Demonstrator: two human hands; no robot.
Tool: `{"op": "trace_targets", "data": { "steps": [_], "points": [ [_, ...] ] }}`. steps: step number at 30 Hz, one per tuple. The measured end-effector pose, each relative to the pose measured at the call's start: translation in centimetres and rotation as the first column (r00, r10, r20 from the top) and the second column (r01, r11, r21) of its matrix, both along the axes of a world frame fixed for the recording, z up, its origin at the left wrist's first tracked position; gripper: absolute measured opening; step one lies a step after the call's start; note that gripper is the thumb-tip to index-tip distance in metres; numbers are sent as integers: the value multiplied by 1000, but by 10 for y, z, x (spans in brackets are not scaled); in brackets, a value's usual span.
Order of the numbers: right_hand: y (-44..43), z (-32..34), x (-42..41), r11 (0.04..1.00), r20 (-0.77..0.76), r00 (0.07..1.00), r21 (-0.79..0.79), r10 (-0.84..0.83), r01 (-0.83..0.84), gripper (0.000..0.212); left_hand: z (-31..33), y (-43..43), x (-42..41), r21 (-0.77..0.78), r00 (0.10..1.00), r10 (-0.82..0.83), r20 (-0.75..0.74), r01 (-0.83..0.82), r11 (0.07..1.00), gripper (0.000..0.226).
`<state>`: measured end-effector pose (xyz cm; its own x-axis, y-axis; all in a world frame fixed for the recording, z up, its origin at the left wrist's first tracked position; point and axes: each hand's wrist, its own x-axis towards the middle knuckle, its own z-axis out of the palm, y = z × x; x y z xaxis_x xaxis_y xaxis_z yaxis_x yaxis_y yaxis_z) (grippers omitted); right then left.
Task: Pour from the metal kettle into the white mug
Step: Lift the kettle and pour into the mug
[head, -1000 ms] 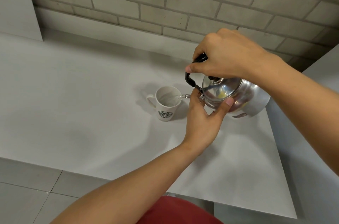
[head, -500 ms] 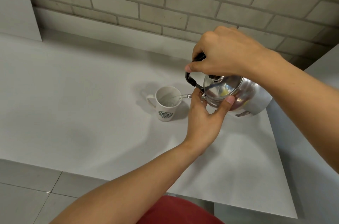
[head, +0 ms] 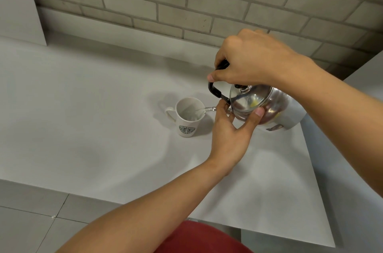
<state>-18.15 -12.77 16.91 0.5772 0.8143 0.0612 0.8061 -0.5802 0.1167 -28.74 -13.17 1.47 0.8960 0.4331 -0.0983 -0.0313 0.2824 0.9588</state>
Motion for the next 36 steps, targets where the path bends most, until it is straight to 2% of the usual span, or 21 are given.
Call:
{"op": "trace_targets", "data": {
  "steps": [3,12,17,24,30,32,36],
  "points": [
    [1,0,1,1000,5,1000,-5,-2,2,35,0,0,0,0,1000,1,1,-1,1000,60],
    [6,2,2,999,37,999,-46,8,-6,36,4,3,1,-9,1000,-19,-15,19,1000,50],
    [9,2,0,999,35,999,-42,-1,3,37,2,4,1,-37,1000,1,15,0,999,69],
    [10,2,-5,1000,39,999,-29,-9,11,37,-1,8,1,-18,1000,2,12,-2,1000,69],
    [6,-1,-4,1000,-4,1000,-11,-3,3,37,-8,9,0,16,1000,-7,10,7,1000,67],
    [1,-3,-2,1000,-16,1000,6,7,-6,39,-9,10,-1,54,1000,-8,-10,9,999,59],
    [-21,-10,0,992,-57,998,126,-5,12,43,-12,15,-4,173,1000,-15,-17,17,985,51]
  ]
}}
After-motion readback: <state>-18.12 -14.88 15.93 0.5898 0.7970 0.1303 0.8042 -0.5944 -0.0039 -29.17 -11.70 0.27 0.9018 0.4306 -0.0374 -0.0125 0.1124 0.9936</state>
